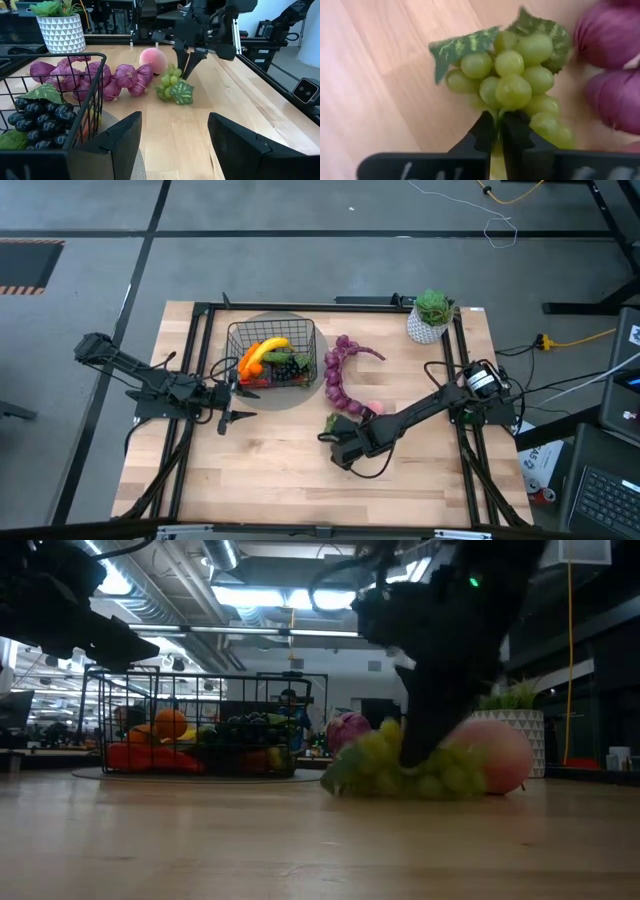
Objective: Build produce basket
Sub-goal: Put the green grapes into the wire basket
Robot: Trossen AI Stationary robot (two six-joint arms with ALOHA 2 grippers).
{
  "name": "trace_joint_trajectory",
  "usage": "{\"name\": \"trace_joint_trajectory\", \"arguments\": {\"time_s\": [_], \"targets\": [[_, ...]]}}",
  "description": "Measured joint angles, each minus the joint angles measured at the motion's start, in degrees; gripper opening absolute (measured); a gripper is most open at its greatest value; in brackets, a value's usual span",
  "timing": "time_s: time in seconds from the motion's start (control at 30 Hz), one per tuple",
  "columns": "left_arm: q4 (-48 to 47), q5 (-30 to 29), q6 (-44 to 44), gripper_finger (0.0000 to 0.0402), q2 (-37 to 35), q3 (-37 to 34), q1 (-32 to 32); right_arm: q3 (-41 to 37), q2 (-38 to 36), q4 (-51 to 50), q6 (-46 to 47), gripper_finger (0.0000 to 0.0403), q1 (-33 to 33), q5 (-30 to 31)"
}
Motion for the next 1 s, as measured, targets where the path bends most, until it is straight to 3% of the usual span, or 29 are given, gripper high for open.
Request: {"name": "trace_joint_trajectory", "arguments": {"time_s": [0.3,0.5,0.83,1.0], "targets": [[0.00,0.00,-0.01,0.0225,0.00,0.00,0.00,17.69,-0.12,-15.67,-5.71,0.0007,1.03,5.85],[-0.02,0.00,-0.01,0.0225,0.00,0.00,0.00,28.25,-0.20,-22.67,-10.29,0.0011,1.73,14.39],[-0.01,0.00,0.00,0.0225,0.01,-0.01,0.00,36.05,-0.31,-16.19,-25.72,0.0011,0.26,27.14],[-0.01,0.01,-0.01,0.0225,0.00,0.00,0.00,36.05,-0.31,-6.79,-33.67,0.0012,-3.17,26.66]]}}
